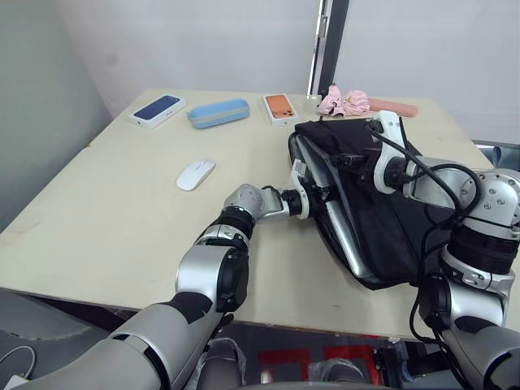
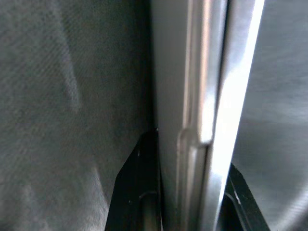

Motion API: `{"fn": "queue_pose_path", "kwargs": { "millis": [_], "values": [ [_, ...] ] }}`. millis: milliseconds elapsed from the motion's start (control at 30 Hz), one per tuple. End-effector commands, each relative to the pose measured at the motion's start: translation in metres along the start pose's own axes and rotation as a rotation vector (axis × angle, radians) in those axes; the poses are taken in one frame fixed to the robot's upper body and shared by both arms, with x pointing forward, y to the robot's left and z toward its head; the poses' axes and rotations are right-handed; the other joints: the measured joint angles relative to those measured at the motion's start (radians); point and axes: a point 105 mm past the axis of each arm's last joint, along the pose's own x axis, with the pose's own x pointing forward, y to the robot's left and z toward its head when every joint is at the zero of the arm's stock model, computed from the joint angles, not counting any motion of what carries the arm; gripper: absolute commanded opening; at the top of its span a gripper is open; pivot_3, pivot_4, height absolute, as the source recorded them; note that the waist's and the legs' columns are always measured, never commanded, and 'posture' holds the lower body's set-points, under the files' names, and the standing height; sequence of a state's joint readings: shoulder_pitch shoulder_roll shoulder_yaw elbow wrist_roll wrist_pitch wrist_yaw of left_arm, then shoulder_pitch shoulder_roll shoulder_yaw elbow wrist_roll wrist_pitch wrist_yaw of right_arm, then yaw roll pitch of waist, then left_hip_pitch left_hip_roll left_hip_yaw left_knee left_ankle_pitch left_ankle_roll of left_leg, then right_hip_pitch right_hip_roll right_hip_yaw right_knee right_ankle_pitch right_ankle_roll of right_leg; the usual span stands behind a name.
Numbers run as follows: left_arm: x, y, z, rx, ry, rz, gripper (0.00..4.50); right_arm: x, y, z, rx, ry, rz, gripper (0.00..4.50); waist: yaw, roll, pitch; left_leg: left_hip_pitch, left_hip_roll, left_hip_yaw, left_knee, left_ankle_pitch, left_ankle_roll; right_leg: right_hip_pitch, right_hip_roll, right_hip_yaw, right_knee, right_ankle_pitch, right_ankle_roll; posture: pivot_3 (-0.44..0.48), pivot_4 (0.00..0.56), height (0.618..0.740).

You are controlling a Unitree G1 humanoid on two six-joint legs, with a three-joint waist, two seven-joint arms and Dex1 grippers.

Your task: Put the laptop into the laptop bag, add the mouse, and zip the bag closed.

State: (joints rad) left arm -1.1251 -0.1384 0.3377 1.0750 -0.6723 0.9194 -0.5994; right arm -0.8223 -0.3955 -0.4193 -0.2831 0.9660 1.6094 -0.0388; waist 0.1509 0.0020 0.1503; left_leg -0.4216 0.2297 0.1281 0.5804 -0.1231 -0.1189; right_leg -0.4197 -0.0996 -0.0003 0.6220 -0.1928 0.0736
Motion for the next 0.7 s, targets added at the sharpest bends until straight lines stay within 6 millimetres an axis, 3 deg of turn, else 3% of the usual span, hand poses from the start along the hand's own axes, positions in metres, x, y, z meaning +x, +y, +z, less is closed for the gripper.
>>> {"fn": "queue_pose_path", "kwargs": {
  "millis": [33,700],
  "values": [
    [0.016,-0.042,0.017,0.050,-0.086,-0.157,0.31,-0.005,0.005,0.009,-0.003,-0.035,0.022,0.03,0.000,0.000,0.000,0.000,0.000,0.000,0.000,0.000,0.000,0.000,0.000,0.000,0.000,0.000,0.001,0.000,0.150,0.740],
    [0.041,-0.047,-0.004,0.064,-0.063,-0.152,0.31,-0.003,0.013,0.015,0.048,-0.048,0.061,0.03,0.003,0.000,0.000,-0.001,0.000,0.000,-0.001,0.000,0.000,0.000,0.000,-0.001,-0.002,0.001,0.004,0.000,0.150,0.740]
  ]
}}
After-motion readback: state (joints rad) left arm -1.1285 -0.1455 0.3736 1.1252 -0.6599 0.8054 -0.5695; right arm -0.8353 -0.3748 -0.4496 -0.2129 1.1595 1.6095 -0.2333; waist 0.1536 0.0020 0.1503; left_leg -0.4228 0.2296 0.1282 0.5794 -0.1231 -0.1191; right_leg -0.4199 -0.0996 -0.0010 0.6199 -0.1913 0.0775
